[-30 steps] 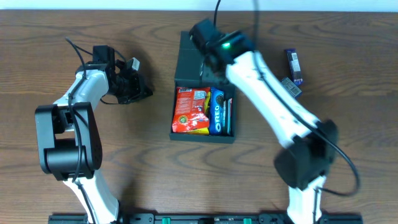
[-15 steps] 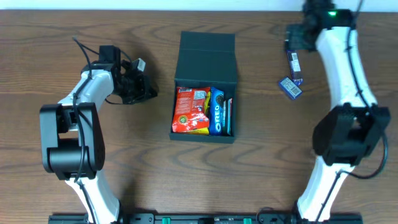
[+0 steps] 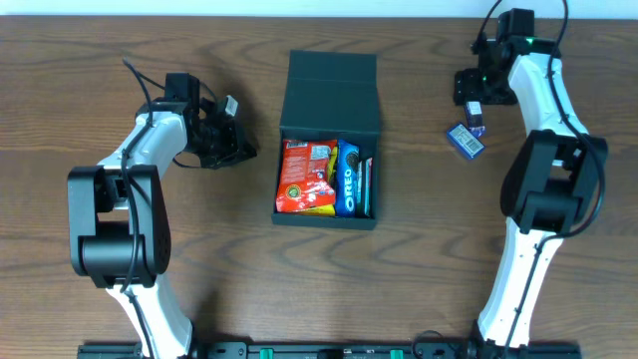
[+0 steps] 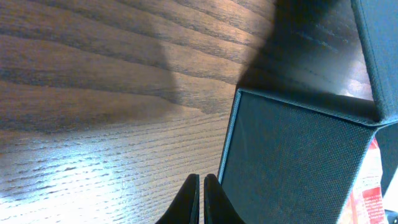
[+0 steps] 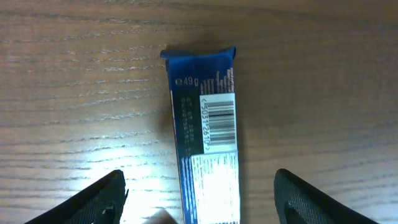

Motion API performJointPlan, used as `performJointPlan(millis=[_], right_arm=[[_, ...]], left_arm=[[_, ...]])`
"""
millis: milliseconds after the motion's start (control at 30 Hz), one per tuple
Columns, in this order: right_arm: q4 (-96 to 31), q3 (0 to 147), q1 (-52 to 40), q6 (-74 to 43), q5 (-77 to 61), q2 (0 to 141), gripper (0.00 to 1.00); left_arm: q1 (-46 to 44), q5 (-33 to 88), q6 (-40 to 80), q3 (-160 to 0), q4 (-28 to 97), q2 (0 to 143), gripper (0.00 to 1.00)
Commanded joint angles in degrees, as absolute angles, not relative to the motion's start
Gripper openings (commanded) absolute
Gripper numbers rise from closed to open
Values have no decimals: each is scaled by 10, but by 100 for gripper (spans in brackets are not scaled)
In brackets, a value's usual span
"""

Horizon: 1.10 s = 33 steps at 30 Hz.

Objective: Pack container
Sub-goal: 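Grasp the dark blue 49g bar with the right gripper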

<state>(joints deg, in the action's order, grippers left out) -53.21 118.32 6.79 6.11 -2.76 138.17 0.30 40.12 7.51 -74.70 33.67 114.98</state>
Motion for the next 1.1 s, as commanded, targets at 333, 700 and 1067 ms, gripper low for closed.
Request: performJointPlan(millis=[333, 700, 1067], right_arm=[[-529, 1183, 63, 84, 10, 1400, 67], [-532, 1183, 55, 79, 11, 1425, 56], [-535, 1185, 55, 51, 11, 1424, 31]], left_arm=[[3, 405, 80, -748, 339, 1138, 6], [3, 404, 79, -748, 338, 1138, 6], [3, 404, 79, -748, 338, 1138, 6]])
